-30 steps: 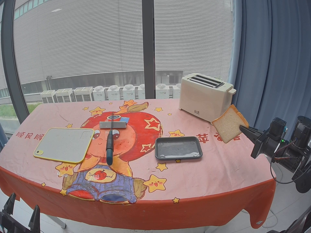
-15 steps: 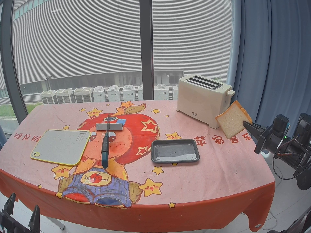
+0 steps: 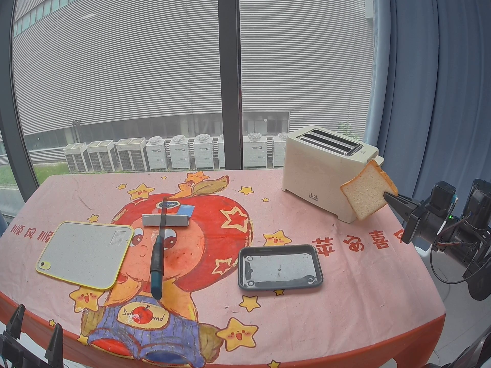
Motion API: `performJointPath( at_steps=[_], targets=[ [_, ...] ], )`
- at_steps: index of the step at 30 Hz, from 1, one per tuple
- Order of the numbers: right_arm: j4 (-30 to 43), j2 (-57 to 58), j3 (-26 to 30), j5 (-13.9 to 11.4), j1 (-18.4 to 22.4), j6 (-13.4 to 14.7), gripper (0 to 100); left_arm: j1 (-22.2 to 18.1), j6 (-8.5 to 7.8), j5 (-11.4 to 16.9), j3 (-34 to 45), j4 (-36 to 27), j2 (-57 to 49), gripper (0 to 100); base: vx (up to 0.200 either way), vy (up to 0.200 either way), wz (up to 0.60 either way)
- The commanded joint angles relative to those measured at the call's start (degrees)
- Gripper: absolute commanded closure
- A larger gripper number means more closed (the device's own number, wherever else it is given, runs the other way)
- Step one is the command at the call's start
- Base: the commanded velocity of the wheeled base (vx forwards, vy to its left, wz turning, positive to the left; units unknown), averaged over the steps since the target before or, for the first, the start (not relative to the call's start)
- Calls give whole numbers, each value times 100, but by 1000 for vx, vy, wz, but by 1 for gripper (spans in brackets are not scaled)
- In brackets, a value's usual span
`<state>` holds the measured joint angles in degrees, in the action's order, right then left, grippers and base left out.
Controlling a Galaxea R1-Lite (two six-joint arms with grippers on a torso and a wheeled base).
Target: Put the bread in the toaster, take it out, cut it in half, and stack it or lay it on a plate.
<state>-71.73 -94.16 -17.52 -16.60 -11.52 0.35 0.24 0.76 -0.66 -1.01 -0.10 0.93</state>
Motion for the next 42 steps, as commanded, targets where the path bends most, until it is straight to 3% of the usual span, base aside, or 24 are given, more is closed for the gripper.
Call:
performJointPath(
  at_steps=[1,28,42],
  targets=[
    [-8,-15,-6,-1,1,0,100,2,4,4,101,1,-84,0,0,0,0],
    [-34,12,-15,-1,1,0,100,2,-23,13,101,1,-84,0,0,0,0],
    [-43,609,-296,-194,-8,61,100,2,-23,22,101,1,-84,0,0,0,0]
  ],
)
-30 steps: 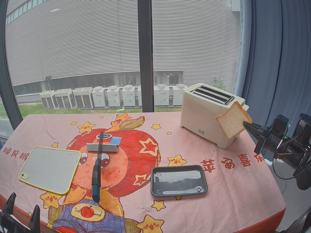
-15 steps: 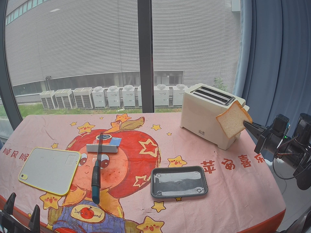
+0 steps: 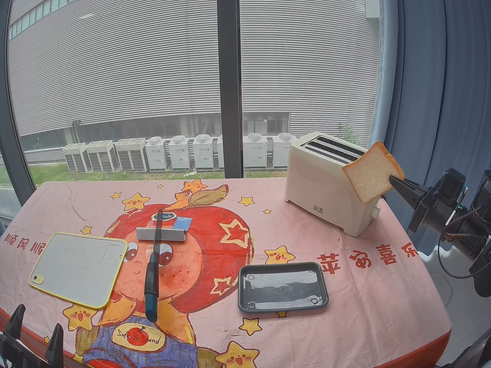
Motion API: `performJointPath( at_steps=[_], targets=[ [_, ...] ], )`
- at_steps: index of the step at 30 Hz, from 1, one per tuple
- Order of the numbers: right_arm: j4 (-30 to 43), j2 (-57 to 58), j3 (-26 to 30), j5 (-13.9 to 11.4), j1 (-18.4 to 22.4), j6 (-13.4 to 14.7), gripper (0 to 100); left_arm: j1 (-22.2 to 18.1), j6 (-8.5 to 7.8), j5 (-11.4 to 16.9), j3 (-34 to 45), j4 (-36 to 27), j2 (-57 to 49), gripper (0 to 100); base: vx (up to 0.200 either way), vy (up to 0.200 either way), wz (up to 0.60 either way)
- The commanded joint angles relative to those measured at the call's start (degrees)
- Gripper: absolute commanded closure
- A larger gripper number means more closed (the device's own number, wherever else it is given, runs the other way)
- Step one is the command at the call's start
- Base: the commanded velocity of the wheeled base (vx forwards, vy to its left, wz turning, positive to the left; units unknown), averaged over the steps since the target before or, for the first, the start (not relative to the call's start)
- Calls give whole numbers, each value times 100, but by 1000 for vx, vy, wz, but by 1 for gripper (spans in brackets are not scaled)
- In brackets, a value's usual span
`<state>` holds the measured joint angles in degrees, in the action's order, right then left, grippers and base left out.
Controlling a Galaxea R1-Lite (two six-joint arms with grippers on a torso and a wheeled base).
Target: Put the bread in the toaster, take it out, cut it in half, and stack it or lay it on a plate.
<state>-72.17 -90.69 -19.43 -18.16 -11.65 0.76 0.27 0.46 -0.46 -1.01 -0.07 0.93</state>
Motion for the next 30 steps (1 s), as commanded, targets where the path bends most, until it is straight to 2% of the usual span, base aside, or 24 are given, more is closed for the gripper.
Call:
performJointPath(
  at_steps=[1,20,24,25,27,30],
  targets=[
    [1,280,-105,-47,5,21,100,0,6,2,101,7,-84,0,0,0,0],
    [10,341,-96,-73,32,30,100,0,-11,11,101,-1,-84,0,0,0,0],
    [115,165,-658,-64,49,21,100,0,-2,11,101,7,-84,0,0,0,0],
    [115,165,-658,-64,49,21,100,0,-2,11,101,7,-84,0,0,0,0],
    [230,-81,-1300,-108,58,-32,100,0,-2,11,101,7,-84,0,0,0,0],
    [634,-169,-1634,-117,93,-93,100,0,-11,20,101,7,-84,0,0,0,0]
  ],
)
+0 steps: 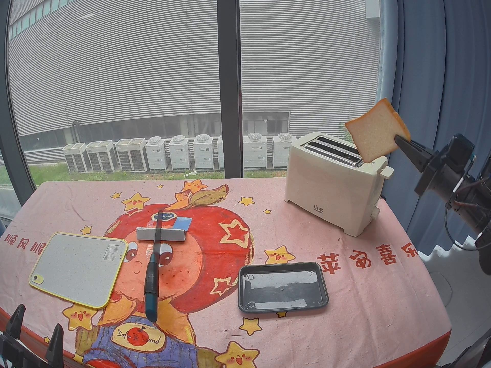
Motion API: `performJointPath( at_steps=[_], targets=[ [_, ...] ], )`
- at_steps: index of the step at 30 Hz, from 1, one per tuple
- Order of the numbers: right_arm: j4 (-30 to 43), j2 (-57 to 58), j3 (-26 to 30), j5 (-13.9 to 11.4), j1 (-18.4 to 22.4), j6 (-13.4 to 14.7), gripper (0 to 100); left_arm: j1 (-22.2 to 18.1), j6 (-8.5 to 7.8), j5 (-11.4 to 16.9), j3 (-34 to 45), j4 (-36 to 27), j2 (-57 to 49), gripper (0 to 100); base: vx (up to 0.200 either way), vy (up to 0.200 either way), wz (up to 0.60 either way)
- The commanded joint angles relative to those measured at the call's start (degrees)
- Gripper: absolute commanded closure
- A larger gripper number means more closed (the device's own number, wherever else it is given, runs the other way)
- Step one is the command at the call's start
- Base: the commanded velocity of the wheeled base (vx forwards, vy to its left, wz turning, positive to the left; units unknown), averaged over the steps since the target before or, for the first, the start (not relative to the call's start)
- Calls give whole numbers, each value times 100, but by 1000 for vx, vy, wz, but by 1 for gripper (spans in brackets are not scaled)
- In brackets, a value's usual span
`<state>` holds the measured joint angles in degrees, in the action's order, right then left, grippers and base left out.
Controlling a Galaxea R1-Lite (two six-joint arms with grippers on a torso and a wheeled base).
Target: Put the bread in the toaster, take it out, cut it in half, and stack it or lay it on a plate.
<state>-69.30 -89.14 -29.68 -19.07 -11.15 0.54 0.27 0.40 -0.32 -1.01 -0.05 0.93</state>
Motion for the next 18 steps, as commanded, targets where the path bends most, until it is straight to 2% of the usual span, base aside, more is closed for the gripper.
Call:
performJointPath(
  at_steps=[1,2,5,7,12,18],
  targets=[
    [470,-341,-679,-53,105,-89,100,0,-5,5,101,5,-84,0,0,0,0],
    [470,-341,-679,-53,105,-89,100,0,-5,5,101,5,-84,0,0,0,0],
    [541,-622,-881,-422,386,-177,100,0,-5,5,101,5,-84,0,0,0,0],
    [541,-693,-925,-528,518,-177,100,0,4,5,101,-4,-84,0,0,0,0],
    [611,-781,-1206,-730,711,-185,100,0,-5,5,101,5,-84,0,0,0,0],
    [708,-798,-1549,-809,746,-194,100,0,-5,5,101,5,-84,0,0,0,0]
  ],
)
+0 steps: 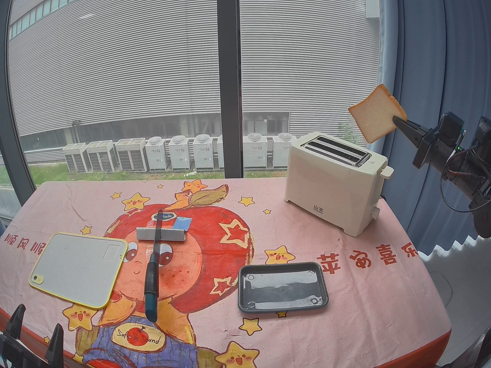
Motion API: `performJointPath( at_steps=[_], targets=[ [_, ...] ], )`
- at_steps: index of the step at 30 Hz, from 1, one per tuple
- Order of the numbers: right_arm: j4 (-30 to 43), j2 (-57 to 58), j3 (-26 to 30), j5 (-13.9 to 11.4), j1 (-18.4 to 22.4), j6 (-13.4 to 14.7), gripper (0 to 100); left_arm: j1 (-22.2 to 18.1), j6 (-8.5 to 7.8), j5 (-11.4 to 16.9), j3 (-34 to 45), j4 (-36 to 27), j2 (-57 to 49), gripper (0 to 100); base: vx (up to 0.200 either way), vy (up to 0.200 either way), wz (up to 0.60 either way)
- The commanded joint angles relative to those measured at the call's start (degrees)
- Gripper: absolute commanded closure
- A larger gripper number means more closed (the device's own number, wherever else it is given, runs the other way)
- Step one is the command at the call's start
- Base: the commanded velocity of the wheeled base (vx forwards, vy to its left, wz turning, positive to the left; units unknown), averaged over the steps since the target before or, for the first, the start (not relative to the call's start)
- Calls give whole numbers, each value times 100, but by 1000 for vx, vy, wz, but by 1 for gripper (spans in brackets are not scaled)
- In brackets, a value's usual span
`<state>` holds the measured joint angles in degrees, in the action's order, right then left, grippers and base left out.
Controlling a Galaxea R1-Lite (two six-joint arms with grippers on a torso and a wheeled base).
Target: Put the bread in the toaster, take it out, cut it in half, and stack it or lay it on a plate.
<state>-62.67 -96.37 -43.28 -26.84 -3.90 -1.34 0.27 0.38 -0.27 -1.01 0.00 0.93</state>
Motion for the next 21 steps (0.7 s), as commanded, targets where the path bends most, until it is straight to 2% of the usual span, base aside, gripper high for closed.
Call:
performJointPath(
  at_steps=[1,3,8,10,13,21],
  targets=[
    [247,-58,-331,-146,21,-7,100,0,6,0,101,0,-84,0,0,0,0],
    [361,-58,-418,-172,3,-24,100,0,-3,0,101,0,-84,0,0,0,0],
    [1117,-84,-1025,-198,-5,-314,100,0,-3,0,101,0,-84,0,0,0,0],
    [1231,-84,-1095,-198,-14,-332,100,0,6,-8,101,-9,-84,0,0,0,0],
    [1820,-137,-1412,-198,-49,-367,100,0,-3,-8,101,0,-84,0,0,0,0],
    [1961,-506,-1570,-190,-146,-437,100,0,-3,-8,101,0,-84,0,0,0,0]
  ],
)
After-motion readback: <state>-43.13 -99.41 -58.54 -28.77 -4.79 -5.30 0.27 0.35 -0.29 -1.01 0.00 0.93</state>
